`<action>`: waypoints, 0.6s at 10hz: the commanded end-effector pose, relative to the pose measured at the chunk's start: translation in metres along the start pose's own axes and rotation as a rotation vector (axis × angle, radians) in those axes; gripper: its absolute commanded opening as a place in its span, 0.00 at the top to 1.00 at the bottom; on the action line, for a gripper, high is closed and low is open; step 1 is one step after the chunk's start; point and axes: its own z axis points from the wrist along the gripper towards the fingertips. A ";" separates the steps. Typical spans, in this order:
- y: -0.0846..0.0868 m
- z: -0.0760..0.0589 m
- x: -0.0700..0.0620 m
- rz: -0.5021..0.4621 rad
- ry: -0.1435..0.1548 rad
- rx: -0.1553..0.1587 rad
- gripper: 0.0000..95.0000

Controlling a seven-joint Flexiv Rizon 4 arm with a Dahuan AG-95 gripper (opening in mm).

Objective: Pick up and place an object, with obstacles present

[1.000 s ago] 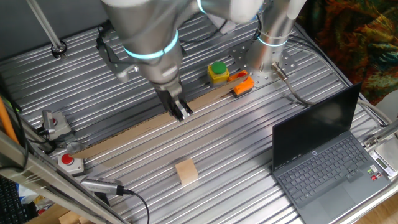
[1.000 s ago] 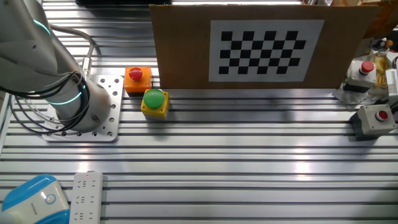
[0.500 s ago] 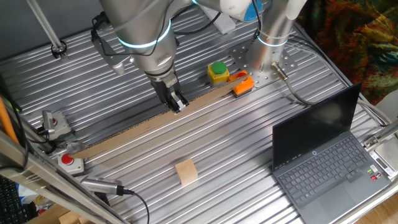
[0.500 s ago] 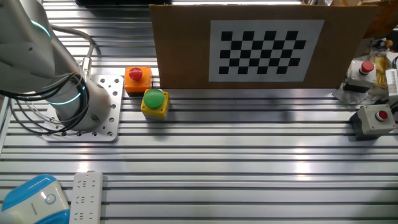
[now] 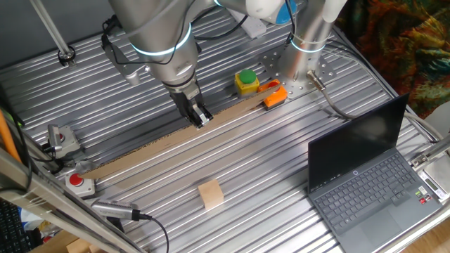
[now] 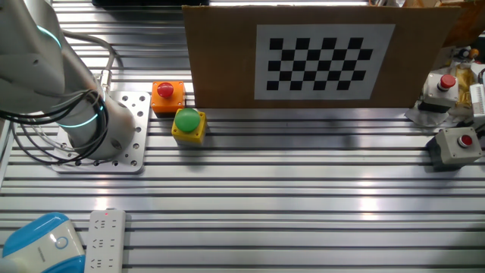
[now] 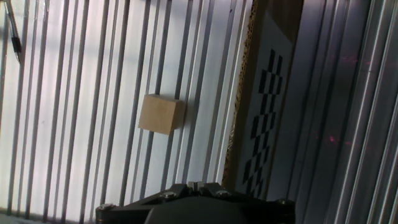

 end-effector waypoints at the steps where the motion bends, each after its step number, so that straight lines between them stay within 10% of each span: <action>1: 0.000 0.000 0.000 0.027 0.006 0.007 1.00; 6: 0.000 0.000 0.000 0.092 0.000 0.054 1.00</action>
